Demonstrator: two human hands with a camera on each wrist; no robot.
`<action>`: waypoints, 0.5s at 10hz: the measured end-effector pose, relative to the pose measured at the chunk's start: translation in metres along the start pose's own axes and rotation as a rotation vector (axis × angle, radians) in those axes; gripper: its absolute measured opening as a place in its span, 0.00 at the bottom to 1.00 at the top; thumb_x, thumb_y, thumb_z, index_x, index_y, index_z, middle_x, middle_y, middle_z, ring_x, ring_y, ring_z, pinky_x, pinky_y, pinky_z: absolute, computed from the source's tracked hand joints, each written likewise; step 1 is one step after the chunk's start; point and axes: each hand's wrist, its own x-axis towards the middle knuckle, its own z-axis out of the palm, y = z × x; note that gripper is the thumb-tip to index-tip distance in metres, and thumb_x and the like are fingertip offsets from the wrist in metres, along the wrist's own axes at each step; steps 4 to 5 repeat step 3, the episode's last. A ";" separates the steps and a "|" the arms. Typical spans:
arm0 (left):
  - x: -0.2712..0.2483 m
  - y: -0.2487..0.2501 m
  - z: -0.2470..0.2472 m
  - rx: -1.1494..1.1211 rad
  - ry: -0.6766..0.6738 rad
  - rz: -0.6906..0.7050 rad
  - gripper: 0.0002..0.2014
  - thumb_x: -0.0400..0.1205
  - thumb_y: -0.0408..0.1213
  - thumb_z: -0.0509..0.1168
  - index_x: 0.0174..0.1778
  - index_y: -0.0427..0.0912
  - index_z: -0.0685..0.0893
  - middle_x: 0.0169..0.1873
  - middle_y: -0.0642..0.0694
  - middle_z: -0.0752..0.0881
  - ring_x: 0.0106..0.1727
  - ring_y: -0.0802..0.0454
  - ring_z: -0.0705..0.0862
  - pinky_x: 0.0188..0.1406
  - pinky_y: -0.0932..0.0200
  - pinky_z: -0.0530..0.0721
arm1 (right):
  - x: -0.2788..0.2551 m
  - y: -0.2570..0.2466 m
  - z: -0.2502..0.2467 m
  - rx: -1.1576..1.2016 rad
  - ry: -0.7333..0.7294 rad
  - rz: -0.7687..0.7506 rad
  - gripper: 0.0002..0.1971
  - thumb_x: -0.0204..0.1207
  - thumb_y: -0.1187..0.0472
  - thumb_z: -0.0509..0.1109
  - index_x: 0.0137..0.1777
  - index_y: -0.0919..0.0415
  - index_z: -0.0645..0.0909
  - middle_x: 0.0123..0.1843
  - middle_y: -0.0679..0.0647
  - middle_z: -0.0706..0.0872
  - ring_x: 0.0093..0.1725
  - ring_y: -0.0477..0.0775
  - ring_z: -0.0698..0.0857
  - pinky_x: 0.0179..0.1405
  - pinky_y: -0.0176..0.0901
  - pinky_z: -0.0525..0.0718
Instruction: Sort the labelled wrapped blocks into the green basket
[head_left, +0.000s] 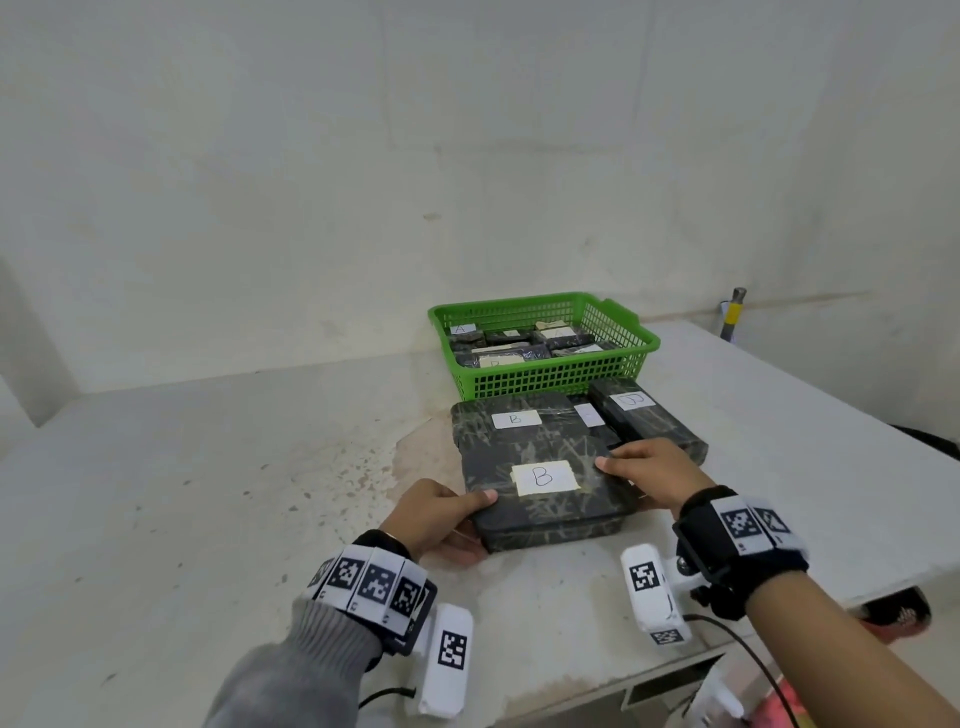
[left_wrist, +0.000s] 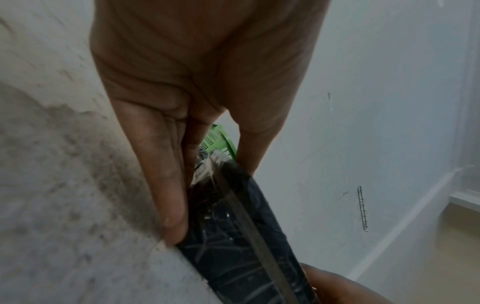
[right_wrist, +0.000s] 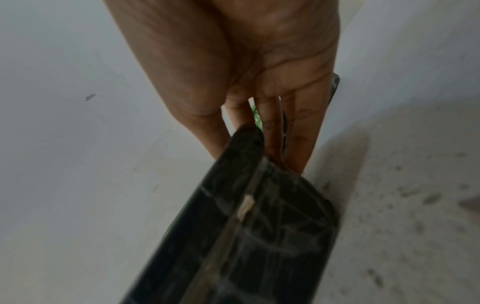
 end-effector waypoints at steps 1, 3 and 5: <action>-0.003 -0.002 0.002 -0.057 0.011 -0.021 0.24 0.78 0.45 0.74 0.51 0.22 0.85 0.39 0.29 0.90 0.32 0.41 0.91 0.32 0.52 0.91 | 0.003 0.004 0.001 -0.024 0.029 -0.005 0.14 0.73 0.56 0.79 0.54 0.65 0.89 0.53 0.60 0.90 0.56 0.59 0.86 0.61 0.52 0.82; -0.017 -0.008 -0.003 -0.213 0.177 -0.020 0.25 0.82 0.51 0.68 0.49 0.26 0.84 0.37 0.33 0.88 0.34 0.41 0.90 0.31 0.52 0.91 | -0.001 0.001 0.006 -0.116 0.127 -0.018 0.18 0.76 0.51 0.76 0.57 0.65 0.86 0.56 0.61 0.88 0.58 0.62 0.85 0.55 0.53 0.85; -0.017 -0.008 -0.003 -0.213 0.177 -0.020 0.25 0.82 0.51 0.68 0.49 0.26 0.84 0.37 0.33 0.88 0.34 0.41 0.90 0.31 0.52 0.91 | -0.001 0.001 0.006 -0.116 0.127 -0.018 0.18 0.76 0.51 0.76 0.57 0.65 0.86 0.56 0.61 0.88 0.58 0.62 0.85 0.55 0.53 0.85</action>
